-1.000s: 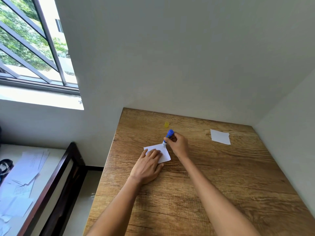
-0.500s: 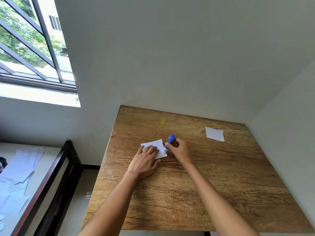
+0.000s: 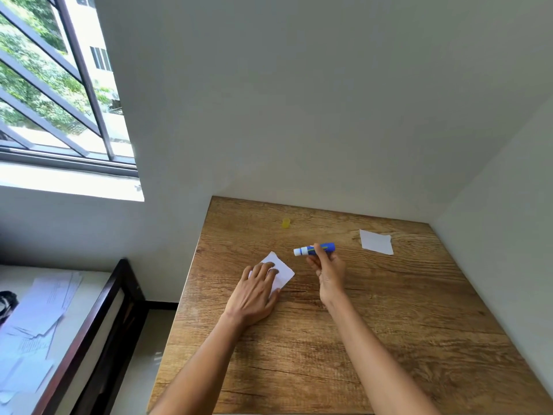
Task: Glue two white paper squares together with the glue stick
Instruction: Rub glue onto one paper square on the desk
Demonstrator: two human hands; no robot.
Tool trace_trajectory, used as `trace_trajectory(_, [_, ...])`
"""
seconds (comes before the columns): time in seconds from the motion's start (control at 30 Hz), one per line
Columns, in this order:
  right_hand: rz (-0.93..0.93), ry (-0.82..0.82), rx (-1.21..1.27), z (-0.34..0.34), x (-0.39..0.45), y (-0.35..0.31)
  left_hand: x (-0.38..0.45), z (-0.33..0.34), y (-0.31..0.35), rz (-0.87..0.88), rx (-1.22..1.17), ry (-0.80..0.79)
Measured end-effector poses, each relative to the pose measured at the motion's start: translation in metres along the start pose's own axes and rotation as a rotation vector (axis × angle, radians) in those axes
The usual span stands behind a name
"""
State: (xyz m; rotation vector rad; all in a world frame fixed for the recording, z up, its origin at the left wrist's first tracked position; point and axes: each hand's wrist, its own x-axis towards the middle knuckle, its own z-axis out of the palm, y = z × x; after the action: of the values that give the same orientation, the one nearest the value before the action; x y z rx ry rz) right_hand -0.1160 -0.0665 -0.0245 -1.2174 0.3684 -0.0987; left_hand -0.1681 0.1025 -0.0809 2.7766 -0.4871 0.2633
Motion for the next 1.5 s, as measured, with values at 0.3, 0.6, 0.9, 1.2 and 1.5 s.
trace_trajectory(0.3, [0.179,0.010,0.293,-0.003,0.005,0.011,0.003,0.004,-0.001,-0.006,0.030,-0.041])
trace_trajectory(0.6, [-0.131,0.050,-0.238,0.003,0.012,0.016,0.002,0.002,0.000,-0.037,0.039,-0.042])
trace_trajectory(0.9, [-0.582,-0.164,-0.909,0.037,0.012,0.019,0.003,0.002,-0.001,-0.002,0.023,-0.037])
trace_trajectory(1.2, [-0.604,-0.208,-1.014,0.042,0.013,0.025,0.004,0.003,-0.002,-0.012,-0.002,-0.025])
trace_trajectory(1.5, [-0.581,-0.249,-1.011,0.023,0.003,0.023,0.004,0.003,-0.002,-0.023,0.001,-0.052])
